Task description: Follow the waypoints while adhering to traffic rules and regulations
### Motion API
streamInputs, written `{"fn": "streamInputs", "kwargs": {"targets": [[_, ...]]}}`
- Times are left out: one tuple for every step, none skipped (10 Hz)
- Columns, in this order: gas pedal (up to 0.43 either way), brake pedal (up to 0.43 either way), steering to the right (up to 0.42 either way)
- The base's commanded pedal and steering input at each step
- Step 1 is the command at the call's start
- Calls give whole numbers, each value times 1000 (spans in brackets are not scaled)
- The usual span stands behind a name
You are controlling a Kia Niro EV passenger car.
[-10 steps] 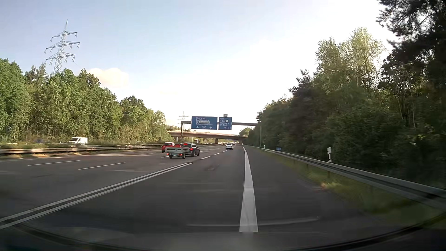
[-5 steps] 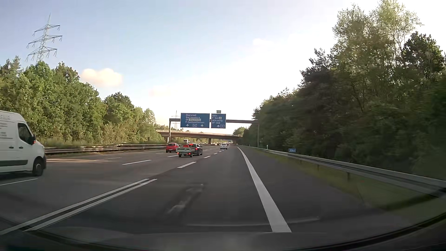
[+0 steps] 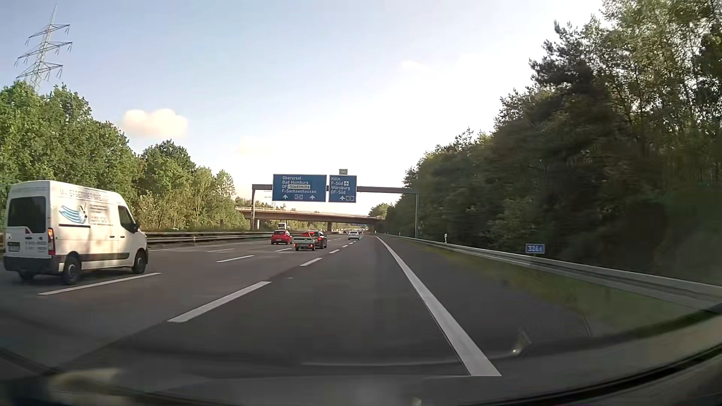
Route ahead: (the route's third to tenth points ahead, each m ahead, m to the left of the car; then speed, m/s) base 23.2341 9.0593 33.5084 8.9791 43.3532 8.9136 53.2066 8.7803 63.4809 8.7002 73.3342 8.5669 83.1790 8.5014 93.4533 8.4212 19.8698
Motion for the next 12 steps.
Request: {"fn": "streamInputs", "kwargs": {"targets": [[370, 0, 14], [370, 0, 15], [358, 0, 13], [358, 0, 12], [358, 0, 9], [350, 0, 4], [350, 0, 3], [350, 0, 1], [350, 0, 1], [331, 0, 1], [319, 0, 1], [311, 0, 1]]}}
